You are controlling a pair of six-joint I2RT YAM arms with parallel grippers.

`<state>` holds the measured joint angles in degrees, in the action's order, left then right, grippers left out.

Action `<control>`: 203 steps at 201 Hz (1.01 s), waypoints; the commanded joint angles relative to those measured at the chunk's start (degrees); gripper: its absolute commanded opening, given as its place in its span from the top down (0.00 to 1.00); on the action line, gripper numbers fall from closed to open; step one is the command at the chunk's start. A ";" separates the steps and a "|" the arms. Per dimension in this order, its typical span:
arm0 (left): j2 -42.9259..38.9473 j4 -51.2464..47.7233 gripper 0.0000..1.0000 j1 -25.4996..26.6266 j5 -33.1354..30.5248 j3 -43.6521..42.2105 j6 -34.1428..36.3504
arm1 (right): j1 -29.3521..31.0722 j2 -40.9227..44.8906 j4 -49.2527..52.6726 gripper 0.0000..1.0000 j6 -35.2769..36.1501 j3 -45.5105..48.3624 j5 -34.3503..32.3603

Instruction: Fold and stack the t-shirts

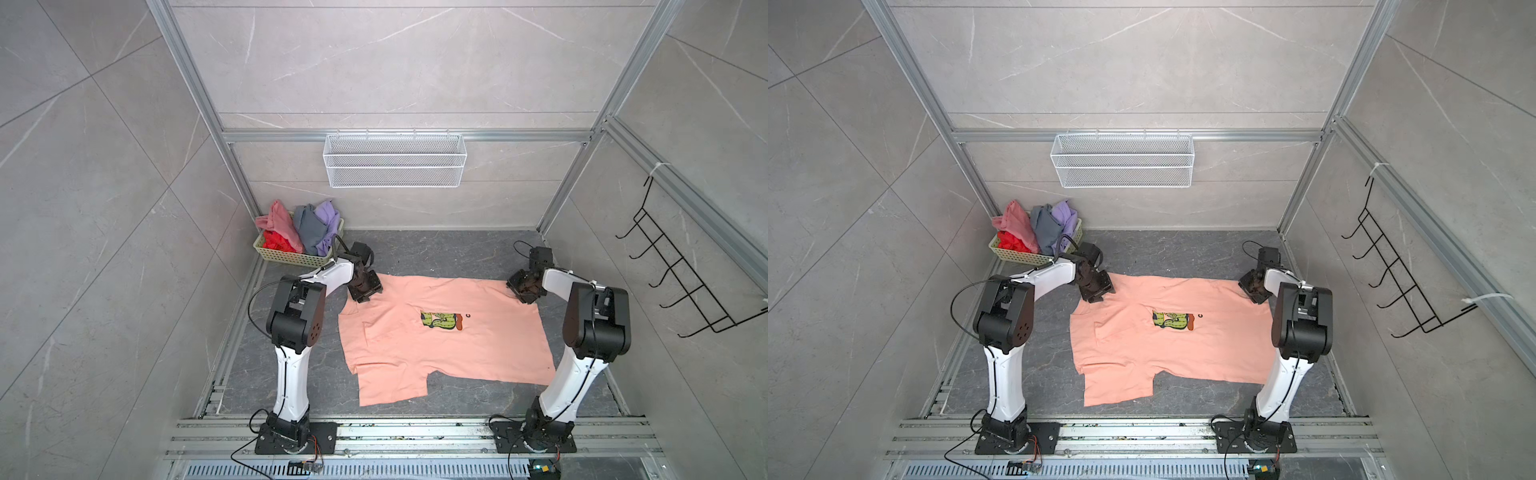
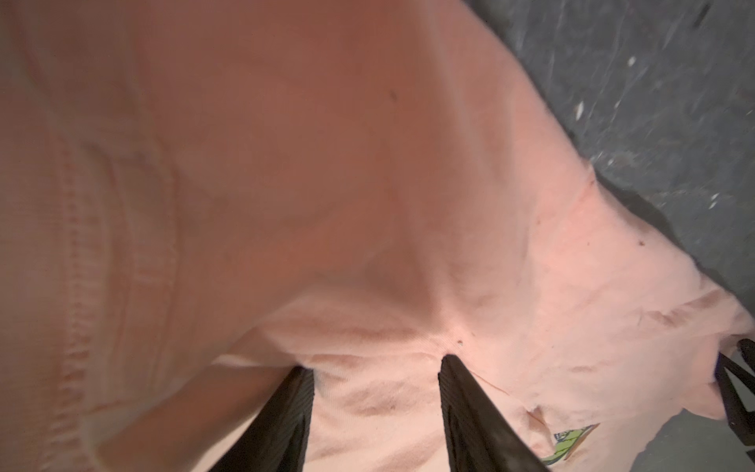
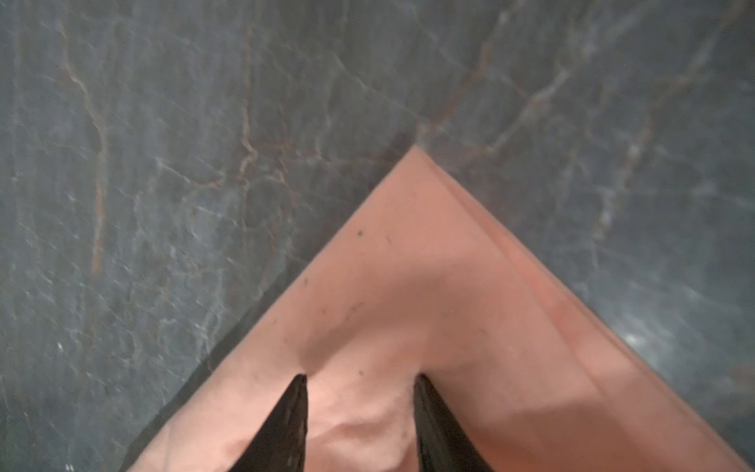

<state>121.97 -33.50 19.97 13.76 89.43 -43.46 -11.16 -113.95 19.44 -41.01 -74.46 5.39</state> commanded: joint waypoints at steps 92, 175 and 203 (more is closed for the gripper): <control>20.58 -2.65 0.46 -5.73 7.69 36.88 7.98 | 0.35 -16.06 -7.00 0.58 1.63 -27.38 15.73; -16.62 0.14 0.41 -4.14 2.75 0.04 8.84 | 0.36 17.54 -0.46 0.42 9.66 1.58 10.44; -28.65 -3.02 0.41 -1.59 0.34 -16.50 5.79 | 0.35 30.74 7.50 0.35 8.91 12.37 3.52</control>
<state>100.16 -31.27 16.03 17.58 84.40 -36.25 -11.09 -90.83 17.50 -32.82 -69.56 15.38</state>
